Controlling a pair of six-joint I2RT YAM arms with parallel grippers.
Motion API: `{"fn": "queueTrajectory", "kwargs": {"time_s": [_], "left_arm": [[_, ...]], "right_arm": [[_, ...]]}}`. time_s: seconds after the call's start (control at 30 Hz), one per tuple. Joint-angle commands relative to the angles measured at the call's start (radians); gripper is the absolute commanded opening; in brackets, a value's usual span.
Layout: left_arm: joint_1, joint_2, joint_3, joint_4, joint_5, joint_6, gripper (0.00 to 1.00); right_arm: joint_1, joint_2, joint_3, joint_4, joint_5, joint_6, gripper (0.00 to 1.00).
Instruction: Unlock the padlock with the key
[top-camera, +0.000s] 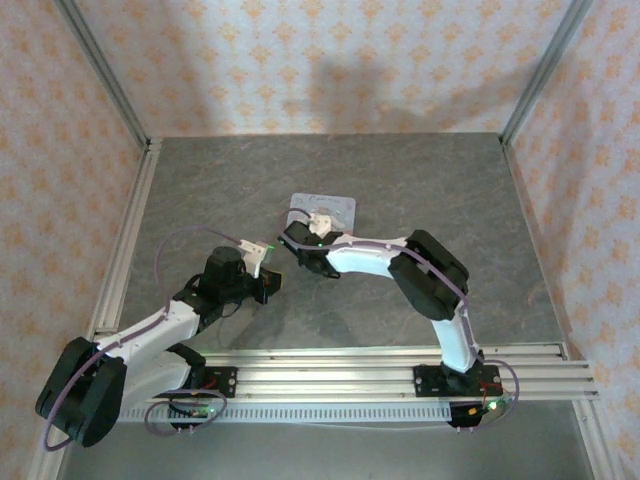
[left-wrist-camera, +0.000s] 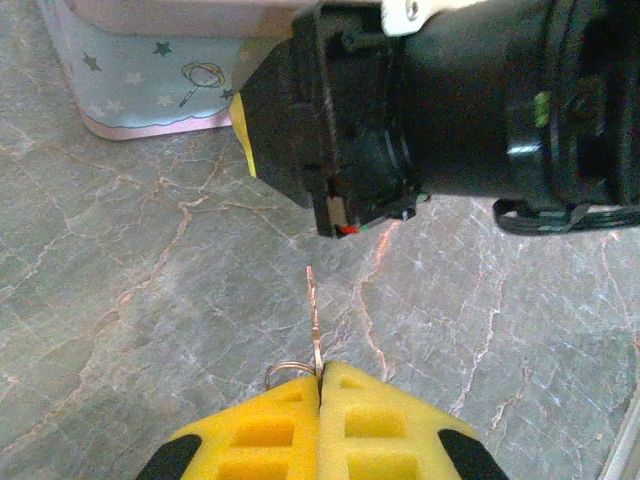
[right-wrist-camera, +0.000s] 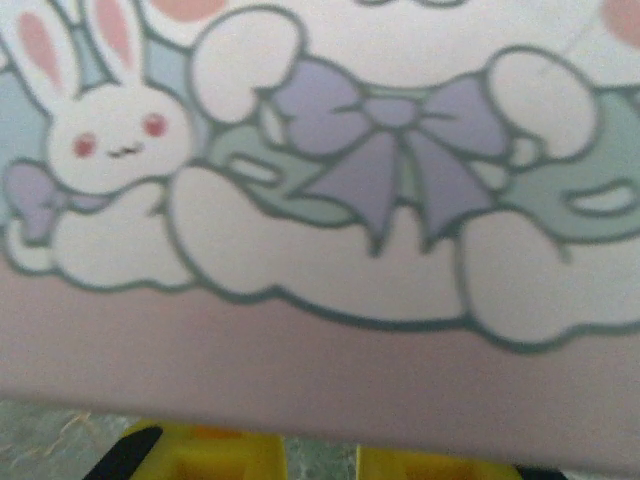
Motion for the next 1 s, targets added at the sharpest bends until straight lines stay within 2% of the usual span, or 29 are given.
{"fn": "queueTrajectory", "kwargs": {"time_s": [0.0, 0.17, 0.33, 0.5, 0.67, 0.8, 0.97], "left_arm": [[-0.006, -0.031, -0.021, 0.051, 0.035, 0.0, 0.0], [-0.025, -0.044, -0.033, 0.055, 0.027, 0.021, 0.0], [-0.041, 0.168, 0.069, 0.042, 0.128, 0.04, 0.0], [-0.043, 0.302, 0.073, 0.256, 0.188, -0.037, 0.0], [-0.032, 0.326, 0.067, 0.33, 0.215, -0.03, 0.0], [0.018, 0.337, 0.021, 0.448, 0.272, -0.074, 0.0], [0.044, 0.391, 0.027, 0.509, 0.346, -0.091, 0.0]], "right_arm": [[-0.02, -0.095, -0.026, 0.023, -0.089, -0.032, 0.01], [-0.042, -0.142, -0.018, -0.015, -0.224, -0.043, 0.0], [-0.061, -0.167, 0.008, -0.074, -0.314, -0.047, 0.0], [-0.08, -0.184, 0.009, -0.101, -0.384, -0.04, 0.0], [-0.1, -0.198, 0.0, -0.114, -0.447, -0.029, 0.0], [-0.12, -0.225, -0.028, -0.096, -0.491, -0.016, 0.0], [-0.13, -0.249, -0.042, -0.079, -0.538, -0.009, 0.0]]}}
